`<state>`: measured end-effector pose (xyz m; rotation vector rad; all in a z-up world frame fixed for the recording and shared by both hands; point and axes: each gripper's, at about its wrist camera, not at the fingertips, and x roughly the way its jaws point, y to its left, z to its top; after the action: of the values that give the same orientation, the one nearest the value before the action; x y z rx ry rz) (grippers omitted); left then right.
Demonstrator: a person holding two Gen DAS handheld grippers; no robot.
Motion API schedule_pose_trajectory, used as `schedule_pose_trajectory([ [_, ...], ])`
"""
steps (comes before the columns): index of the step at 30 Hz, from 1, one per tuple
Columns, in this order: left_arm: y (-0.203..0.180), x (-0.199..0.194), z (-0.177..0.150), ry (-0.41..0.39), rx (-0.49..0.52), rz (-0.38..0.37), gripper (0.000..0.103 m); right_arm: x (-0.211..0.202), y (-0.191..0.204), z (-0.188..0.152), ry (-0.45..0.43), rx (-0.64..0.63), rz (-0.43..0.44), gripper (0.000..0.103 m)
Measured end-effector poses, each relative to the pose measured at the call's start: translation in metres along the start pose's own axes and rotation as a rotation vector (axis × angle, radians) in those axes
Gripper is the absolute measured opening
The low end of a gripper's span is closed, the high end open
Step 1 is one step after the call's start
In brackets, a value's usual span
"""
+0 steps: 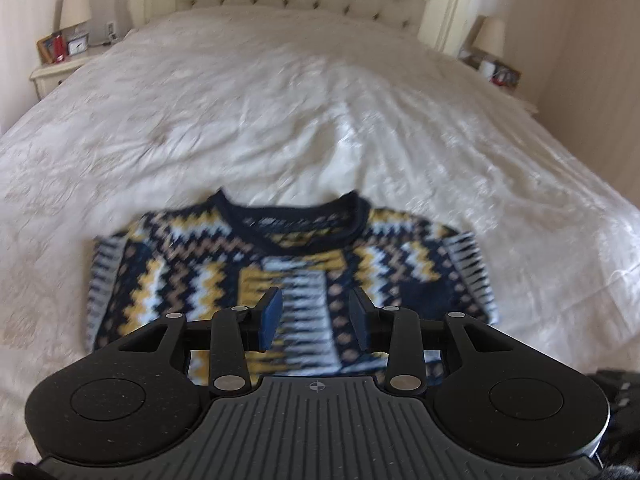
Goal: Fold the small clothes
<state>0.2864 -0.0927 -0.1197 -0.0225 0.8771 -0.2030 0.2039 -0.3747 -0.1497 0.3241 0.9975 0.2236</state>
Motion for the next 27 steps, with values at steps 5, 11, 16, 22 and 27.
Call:
schedule_pose_trajectory([
  [5, 0.053, 0.01, -0.035, 0.096, -0.069, 0.116, 0.036, 0.017, 0.005, 0.024, -0.013, 0.0, 0.009, 0.099],
  [11, 0.092, 0.025, -0.058, 0.17, -0.134, 0.198, 0.036, 0.04, 0.009, 0.05, -0.015, -0.016, 0.0, 0.099],
  [16, 0.107, 0.046, -0.07, 0.243, -0.155, 0.215, 0.036, 0.059, 0.005, 0.068, 0.0, -0.02, 0.001, 0.099],
  [22, 0.111, 0.063, -0.081, 0.269, -0.169, 0.197, 0.04, 0.086, -0.01, 0.085, 0.027, 0.001, 0.001, 0.098],
  [27, 0.115, 0.065, -0.081, 0.269, -0.194, 0.176, 0.041, 0.109, -0.021, 0.092, 0.073, 0.019, 0.015, 0.086],
])
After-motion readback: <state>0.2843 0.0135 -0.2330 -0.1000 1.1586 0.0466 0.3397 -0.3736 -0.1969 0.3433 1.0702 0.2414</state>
